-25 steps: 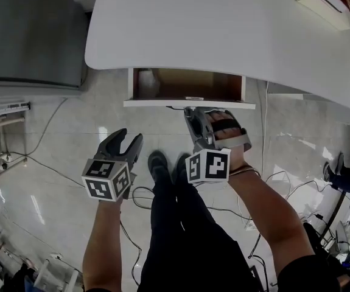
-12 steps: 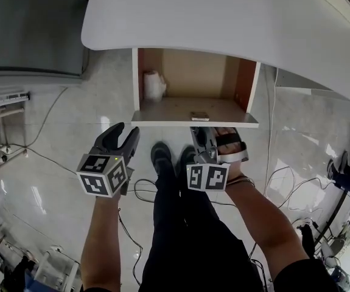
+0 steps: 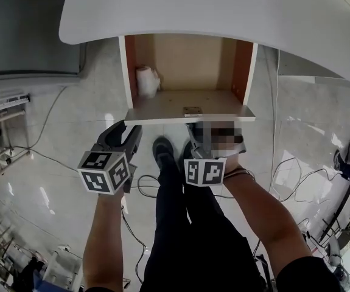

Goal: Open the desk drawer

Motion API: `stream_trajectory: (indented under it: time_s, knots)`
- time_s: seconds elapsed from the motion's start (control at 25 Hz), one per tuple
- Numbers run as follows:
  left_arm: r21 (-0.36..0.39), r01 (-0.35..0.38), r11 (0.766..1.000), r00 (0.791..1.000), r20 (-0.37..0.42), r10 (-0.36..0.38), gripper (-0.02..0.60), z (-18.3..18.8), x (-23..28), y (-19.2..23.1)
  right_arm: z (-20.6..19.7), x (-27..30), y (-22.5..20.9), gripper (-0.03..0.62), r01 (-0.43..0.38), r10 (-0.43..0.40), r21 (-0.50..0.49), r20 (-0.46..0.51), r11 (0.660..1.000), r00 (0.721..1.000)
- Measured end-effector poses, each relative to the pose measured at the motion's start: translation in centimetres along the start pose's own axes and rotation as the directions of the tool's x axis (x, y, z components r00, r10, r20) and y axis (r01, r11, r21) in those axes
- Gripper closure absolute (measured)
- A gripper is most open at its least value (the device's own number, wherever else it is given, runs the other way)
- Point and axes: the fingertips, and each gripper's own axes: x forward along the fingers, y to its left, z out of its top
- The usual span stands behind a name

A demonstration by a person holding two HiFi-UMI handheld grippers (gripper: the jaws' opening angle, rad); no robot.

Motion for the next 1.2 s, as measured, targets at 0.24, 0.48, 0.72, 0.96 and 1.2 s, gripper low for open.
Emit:
stream_trajectory:
  time_s: [0.24,0.48,0.72,0.96,1.2]
  knots:
    - [-0.005,0.001,1.000,1.000,0.011,-0.001,0.420,1.1,-0.1,-0.3,-0.4,0.5,0.8,0.571,0.031,-0.031,-0.014,0.021,0.999,0.999]
    - [-0.017,-0.007,1.000,1.000,0.012,0.008,0.426,0.7,-0.1,0.0,-0.2,0.5,1.5,0.571,-0.003,0.003,-0.009,0.038,1.000,0.999]
    - [-0.029,-0.002,1.000,1.000,0.020,0.002,0.428,1.0,-0.7,-0.5,0.2,-0.9,1.6,0.477,-0.069,0.069,0.003,0.068,0.998,0.995]
    - [-0.012,-0.001,1.000,1.000,-0.017,0.001,0.433,1.1,-2.1,-2.0,1.0,-5.6,1.6,0.476,-0.166,0.161,0.074,0.069,0.983,0.985]
    - [0.029,0.004,1.000,0.999,-0.054,-0.002,0.434,1.1,-3.9,-3.1,2.6,-9.0,-1.0,0.479,-0.180,0.165,0.152,0.108,0.972,0.980]
